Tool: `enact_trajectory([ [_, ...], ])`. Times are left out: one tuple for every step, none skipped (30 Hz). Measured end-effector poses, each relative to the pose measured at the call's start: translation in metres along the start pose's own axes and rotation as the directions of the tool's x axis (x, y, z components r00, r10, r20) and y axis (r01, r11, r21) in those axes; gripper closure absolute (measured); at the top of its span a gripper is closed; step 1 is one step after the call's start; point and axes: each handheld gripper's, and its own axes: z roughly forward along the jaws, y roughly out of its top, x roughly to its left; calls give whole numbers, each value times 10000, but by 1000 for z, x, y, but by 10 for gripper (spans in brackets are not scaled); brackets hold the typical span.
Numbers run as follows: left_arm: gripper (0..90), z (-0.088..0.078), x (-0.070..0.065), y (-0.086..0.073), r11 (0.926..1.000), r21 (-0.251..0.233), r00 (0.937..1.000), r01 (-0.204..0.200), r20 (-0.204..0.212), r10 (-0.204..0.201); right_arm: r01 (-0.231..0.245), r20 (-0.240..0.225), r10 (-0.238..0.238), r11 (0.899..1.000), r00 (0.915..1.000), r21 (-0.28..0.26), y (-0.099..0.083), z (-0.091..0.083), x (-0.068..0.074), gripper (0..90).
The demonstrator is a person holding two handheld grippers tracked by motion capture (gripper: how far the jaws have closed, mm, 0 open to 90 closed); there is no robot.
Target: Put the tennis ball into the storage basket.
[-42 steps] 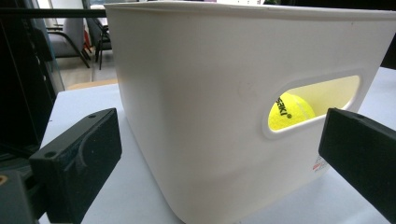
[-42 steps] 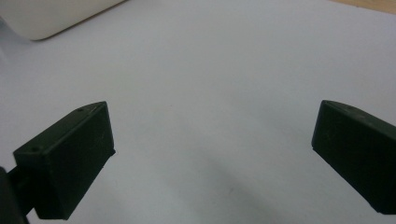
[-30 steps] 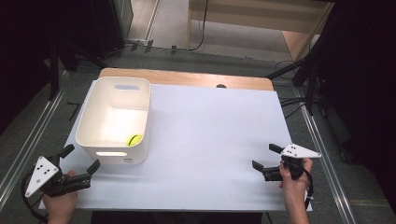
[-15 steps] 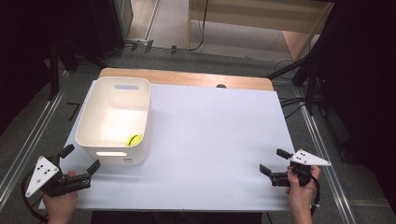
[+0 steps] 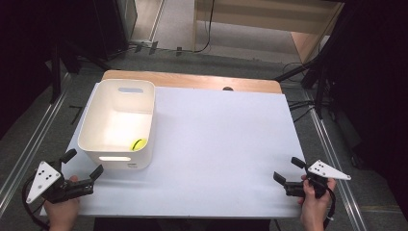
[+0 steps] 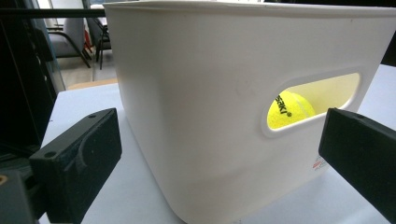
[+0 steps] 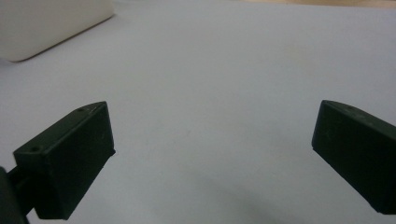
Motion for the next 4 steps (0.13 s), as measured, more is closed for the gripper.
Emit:
enact_trajectory([
  [0, 0, 0, 0, 10000, -29, 10000, 18, -3, -18, -68, -8, 68, 10000, 10000, -21, -1, -2, 0, 0],
  [0, 0, 0, 0, 10000, -6, 10000, 23, -26, -23, -58, -12, 58, 9999, 10000, -83, -1, -2, 0, 0],
  [0, 0, 0, 0, 10000, 12, 10000, 30, -35, -30, -90, -14, 90, 9999, 10000, -131, -2, -3, -1, 0],
  [0, 0, 0, 0, 10000, 0, 10000, 17, -22, -17, -90, -1, 90, 9998, 10000, -151, -3, -3, -1, 0],
])
